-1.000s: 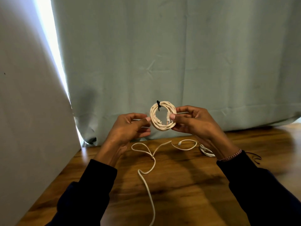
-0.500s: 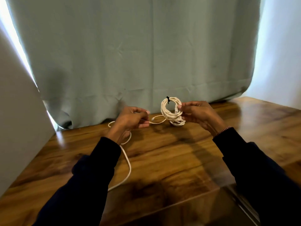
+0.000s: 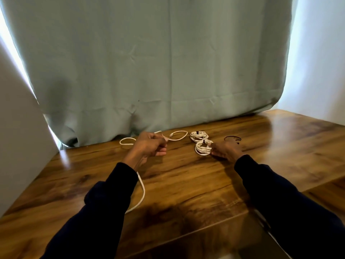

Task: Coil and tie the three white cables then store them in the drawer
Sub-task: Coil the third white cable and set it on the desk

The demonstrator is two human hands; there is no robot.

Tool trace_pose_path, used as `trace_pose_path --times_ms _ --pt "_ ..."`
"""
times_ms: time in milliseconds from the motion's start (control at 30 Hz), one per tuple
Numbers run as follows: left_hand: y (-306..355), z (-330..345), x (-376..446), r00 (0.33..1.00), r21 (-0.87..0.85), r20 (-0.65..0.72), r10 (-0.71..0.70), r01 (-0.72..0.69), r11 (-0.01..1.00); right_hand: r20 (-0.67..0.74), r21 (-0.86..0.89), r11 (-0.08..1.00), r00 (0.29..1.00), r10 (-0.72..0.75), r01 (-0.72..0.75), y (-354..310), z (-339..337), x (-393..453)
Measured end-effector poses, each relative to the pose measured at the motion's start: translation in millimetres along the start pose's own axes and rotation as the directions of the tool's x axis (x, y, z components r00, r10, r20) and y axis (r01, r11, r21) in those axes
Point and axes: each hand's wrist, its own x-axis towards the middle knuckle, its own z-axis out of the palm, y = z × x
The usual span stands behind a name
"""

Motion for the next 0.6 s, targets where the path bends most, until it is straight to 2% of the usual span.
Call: trace_pose_path --times_ms 67,133,233,300,333,367,400,433,467,500,533,600 --pt "-4 -6 4 1.000 0.000 -0.016 -0.018 0.018 1.000 -0.024 -0.032 0.999 1.000 -0.001 0.000 0 2 4" --pt "-7 -12 7 0.999 0.003 -0.041 -0.033 0.033 0.999 -0.075 -0.212 0.977 0.996 -0.042 0.025 2 2 5" --pt "-10 -17 9 0.995 0.045 -0.100 -0.024 0.028 0.999 -0.154 -0.597 0.788 0.942 -0.298 0.151 6 5 9" --pt "-16 -22 19 0.978 0.220 -0.204 0.048 -0.002 0.975 -0.141 -0.686 0.682 0.872 -0.468 0.255 2 15 4" --pt "-20 -27 25 0.960 0.373 -0.261 0.099 0.005 0.928 -0.115 -0.688 0.652 0.839 -0.533 0.320 -3 24 -2" --pt "-21 -34 30 0.945 0.546 -0.295 0.138 0.048 0.836 -0.075 -0.675 0.628 0.810 -0.582 0.389 -10 33 -8" --pt "-22 -39 31 0.949 0.712 -0.286 0.136 0.115 0.693 -0.019 -0.652 0.603 0.785 -0.619 0.460 -16 43 -15" --pt "-22 -43 30 0.971 0.833 -0.226 0.077 0.152 0.531 0.048 -0.618 0.583 0.766 -0.641 0.527 -22 52 -23" --pt "-22 -47 29 0.987 0.909 -0.158 -0.006 0.148 0.391 0.121 -0.572 0.571 0.749 -0.651 0.589 -28 63 -32" --pt "-22 -48 24 0.990 0.942 -0.118 -0.082 0.138 0.307 0.186 -0.524 0.566 0.733 -0.654 0.637 -31 73 -39" --pt "-24 -48 19 0.986 0.958 -0.111 -0.124 0.140 0.252 0.250 -0.487 0.547 0.708 -0.660 0.681 -35 83 -48" --pt "-32 -53 14 0.983 0.974 -0.150 -0.108 0.166 0.156 0.384 -0.445 0.475 0.641 -0.665 0.759 -41 104 -63"
